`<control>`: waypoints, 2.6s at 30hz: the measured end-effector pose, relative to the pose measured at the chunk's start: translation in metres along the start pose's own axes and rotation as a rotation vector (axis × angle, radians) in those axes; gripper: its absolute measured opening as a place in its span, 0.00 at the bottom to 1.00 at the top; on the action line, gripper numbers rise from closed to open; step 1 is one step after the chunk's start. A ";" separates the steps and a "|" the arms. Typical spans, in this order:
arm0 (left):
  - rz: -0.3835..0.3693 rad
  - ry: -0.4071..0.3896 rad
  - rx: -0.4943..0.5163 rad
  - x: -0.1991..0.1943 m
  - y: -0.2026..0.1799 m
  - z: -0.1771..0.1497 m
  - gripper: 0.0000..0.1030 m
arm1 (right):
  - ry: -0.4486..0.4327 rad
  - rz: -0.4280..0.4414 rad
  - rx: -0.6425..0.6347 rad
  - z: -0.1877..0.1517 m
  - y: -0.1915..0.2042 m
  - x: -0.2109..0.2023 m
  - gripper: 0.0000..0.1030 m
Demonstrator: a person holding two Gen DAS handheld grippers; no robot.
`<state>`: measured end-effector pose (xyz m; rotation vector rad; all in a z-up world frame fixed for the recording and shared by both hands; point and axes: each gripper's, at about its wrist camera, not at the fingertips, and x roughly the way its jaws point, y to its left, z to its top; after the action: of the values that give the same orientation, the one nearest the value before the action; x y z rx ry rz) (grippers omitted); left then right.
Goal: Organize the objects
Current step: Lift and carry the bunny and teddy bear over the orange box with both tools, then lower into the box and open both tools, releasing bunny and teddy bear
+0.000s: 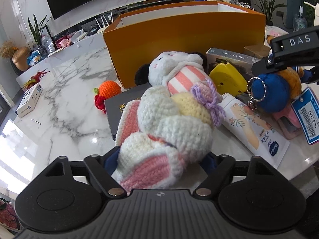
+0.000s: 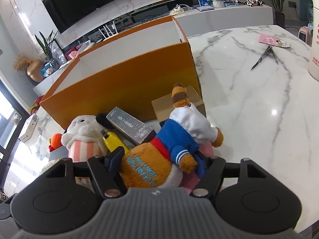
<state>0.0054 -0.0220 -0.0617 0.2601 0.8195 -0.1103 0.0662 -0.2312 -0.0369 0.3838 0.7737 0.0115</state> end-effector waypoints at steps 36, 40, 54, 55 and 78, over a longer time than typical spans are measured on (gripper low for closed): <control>-0.222 -0.231 -0.377 0.026 0.102 0.223 0.80 | -0.282 0.212 -0.060 0.159 0.039 -0.008 0.66; -0.234 -0.144 -0.386 0.067 0.106 0.237 0.80 | -0.171 0.147 -0.120 0.166 0.048 0.045 0.66; -0.078 0.083 -0.200 0.148 0.060 0.245 0.83 | 0.165 -0.075 -0.353 0.161 0.053 0.141 0.66; -0.103 0.087 -0.197 0.150 0.058 0.246 0.82 | 0.171 -0.081 -0.377 0.159 0.054 0.140 0.66; -0.181 0.056 -0.267 0.104 0.070 0.259 0.72 | 0.083 -0.111 -0.466 0.168 0.069 0.099 0.94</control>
<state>0.2727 -0.0249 0.0438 -0.0629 0.9029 -0.1619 0.2611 -0.2083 0.0290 -0.1030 0.8465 0.1031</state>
